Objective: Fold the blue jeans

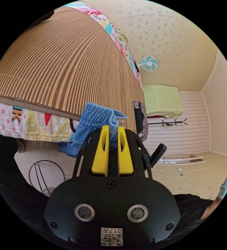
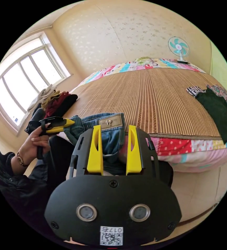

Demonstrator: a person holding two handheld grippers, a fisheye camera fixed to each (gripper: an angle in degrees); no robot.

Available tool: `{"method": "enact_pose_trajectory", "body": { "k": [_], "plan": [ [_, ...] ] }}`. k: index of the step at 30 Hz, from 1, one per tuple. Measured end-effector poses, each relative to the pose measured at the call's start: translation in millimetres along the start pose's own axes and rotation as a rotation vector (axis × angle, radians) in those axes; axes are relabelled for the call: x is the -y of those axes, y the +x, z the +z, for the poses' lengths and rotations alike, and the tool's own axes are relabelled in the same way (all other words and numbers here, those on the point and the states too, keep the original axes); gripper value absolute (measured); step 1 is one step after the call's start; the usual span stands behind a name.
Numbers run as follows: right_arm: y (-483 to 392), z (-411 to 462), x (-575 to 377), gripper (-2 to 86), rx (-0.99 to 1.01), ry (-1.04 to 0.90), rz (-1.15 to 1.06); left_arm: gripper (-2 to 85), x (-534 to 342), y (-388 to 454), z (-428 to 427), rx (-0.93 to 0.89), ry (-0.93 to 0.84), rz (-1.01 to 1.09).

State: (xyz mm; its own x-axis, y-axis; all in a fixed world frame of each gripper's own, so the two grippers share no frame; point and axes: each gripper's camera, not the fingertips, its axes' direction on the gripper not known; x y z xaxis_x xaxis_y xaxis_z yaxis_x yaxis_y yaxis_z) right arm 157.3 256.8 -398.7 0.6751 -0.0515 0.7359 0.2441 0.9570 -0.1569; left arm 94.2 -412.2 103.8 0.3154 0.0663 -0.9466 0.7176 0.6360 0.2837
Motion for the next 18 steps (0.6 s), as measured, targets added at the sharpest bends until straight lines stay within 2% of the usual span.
{"method": "enact_pose_trajectory", "body": {
  "k": [1,3,5,8,10,12,15,18],
  "plan": [
    [-2,34,12,9.2,0.046,-0.14,-0.018,5.3,-7,6,-4,0.013,0.006,0.035],
    [-24,32,22,4.3,-0.054,-0.107,-0.06,5.2,-18,11,-12,0.009,0.007,0.061],
    [-45,5,31,2.8,-0.039,-0.054,-0.037,5.1,-38,20,-38,-0.016,0.018,0.099],
    [-83,-77,28,1.8,-0.055,0.173,-0.017,5.1,-76,44,-113,-0.049,0.132,0.214],
    [-114,-163,24,1.5,-0.033,0.419,-0.085,5.1,-101,65,-174,-0.087,0.24,0.296],
    [-137,-228,27,1.4,0.055,0.584,-0.186,5.1,-122,98,-235,-0.128,0.343,0.426],
    [-198,-316,44,1.5,0.058,0.768,-0.351,5.1,-144,187,-307,-0.118,0.429,0.664],
    [-248,-397,57,1.6,0.056,0.958,-0.446,5.1,-172,287,-362,-0.03,0.561,0.886]
  ]
}}
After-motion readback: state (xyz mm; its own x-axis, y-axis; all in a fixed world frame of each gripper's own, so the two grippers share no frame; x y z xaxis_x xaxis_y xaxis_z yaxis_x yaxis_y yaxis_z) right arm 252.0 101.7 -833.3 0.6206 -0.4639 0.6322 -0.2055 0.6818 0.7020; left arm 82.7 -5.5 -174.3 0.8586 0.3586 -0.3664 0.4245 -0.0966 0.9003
